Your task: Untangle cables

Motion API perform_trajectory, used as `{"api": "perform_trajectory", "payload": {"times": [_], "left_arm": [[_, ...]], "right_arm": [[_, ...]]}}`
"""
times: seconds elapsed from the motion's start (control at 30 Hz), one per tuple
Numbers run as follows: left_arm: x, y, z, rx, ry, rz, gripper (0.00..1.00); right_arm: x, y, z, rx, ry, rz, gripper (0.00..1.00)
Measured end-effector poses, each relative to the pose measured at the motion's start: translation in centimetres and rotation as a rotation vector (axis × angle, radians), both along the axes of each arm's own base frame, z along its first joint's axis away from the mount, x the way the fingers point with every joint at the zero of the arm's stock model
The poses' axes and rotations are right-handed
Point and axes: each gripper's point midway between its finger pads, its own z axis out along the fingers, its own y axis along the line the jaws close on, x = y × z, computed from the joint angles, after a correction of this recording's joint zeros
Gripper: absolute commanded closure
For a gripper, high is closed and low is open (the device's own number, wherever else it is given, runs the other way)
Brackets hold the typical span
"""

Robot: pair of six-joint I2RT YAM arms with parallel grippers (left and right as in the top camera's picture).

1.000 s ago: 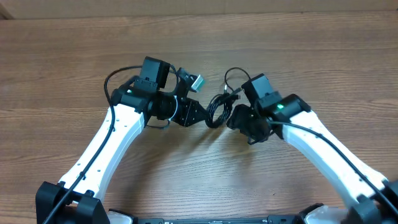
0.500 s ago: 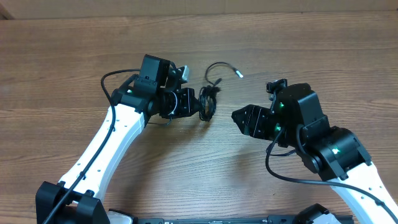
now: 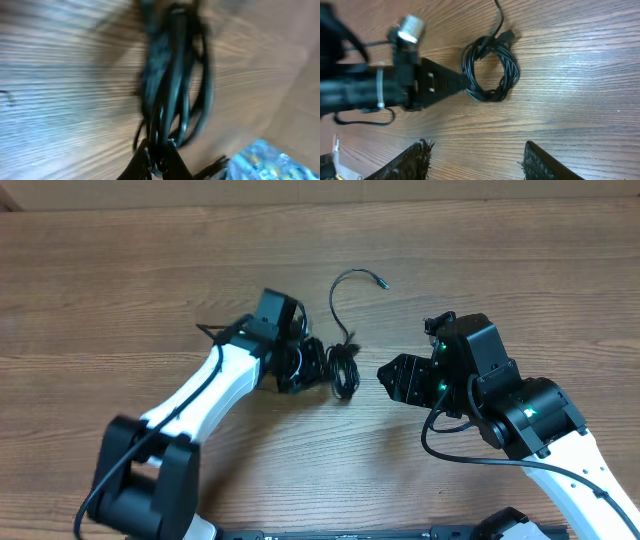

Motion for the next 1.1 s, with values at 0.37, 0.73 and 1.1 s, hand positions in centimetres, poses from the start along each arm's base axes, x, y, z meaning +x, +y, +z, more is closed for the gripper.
{"api": "perform_trajectory", "payload": {"times": [0.37, 0.73, 1.1], "left_arm": [[-2.8, 6.8, -6.5, 0.404, 0.145, 0.02, 0.96], [-2.7, 7.2, -6.7, 0.421, 0.171, 0.089, 0.96], [-2.8, 6.8, -6.6, 0.399, 0.186, 0.095, 0.8]], "right_arm": [[0.0, -0.2, -0.2, -0.01, 0.006, -0.009, 0.42], [0.0, 2.0, -6.9, -0.036, 0.284, -0.144, 0.47], [2.5, 4.1, -13.7, -0.161, 0.293, -0.144, 0.47]]}}
